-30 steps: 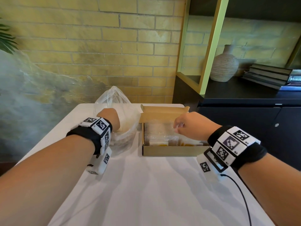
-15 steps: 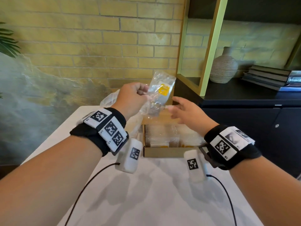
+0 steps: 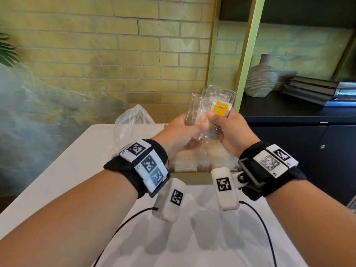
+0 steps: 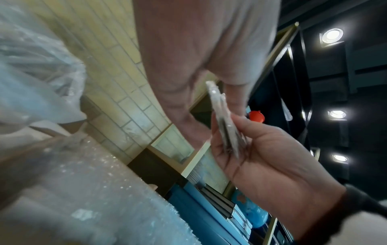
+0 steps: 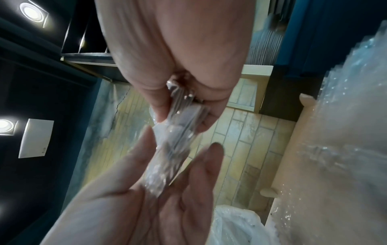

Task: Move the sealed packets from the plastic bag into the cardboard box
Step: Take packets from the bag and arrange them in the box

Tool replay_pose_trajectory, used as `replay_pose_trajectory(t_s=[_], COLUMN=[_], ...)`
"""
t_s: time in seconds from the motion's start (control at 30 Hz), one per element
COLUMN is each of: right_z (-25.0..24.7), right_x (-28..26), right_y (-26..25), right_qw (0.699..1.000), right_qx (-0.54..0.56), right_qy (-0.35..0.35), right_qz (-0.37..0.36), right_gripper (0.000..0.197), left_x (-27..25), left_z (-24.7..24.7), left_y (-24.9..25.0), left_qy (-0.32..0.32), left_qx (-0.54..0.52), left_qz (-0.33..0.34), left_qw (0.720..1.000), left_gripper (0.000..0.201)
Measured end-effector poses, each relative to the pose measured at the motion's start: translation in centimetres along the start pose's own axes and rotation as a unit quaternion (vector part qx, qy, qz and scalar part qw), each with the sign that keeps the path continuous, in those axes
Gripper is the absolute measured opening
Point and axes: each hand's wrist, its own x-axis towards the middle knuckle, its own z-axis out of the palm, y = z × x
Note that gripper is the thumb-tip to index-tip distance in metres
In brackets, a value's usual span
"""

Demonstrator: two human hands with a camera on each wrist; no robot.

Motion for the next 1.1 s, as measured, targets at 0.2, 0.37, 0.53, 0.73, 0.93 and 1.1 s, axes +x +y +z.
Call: replay_pose_trajectory(t_s=[0.2,0.37,0.53,0.73,0.93,1.1], right_z=[0.0,-1.4,-3.8,-5.7,-5.6,-5.2], right_x=[-0.2,-0.2,-0.5,-1.2,-1.7,-2.2], right_y=[0.3,0.1,-0.1,-0.2,0.3,1.1], right_qw=[0.998,0.989,0.962,0.881,0.739,0.663], right_qx=[-0.067,-0.146,-0.272,-0.472,-0.659,-0.718], right_qy=[-0.01,0.016,0.032,-0.033,-0.121,-0.18], right_qz=[0.004,0.002,-0.007,0.018,0.073,0.109], right_gripper=[0.013,0.01,0.026,0.019,0.01,0.038], left_x=[-0.4,-0.1,0.3,0.4,0.3,-0.1], left_z=[-0.6,-0.9,-1.8,-2.3,-2.2,-2.2], left_y=[-0.8,-1.3,-1.8,-2.0,-2.0,-1.8], left_qy=[-0.114,-0.073,0.002,0.043,0.045,0.041], left_qx=[-0.065,-0.035,-0.002,0.007,0.018,0.043], left_qz=[-0.011,-0.008,-0.02,-0.013,-0.002,-0.004], left_qw=[0.991,0.997,1.0,0.999,0.999,0.998], left_gripper=[0.031,0.024,0.021,0.014,0.022,0.02])
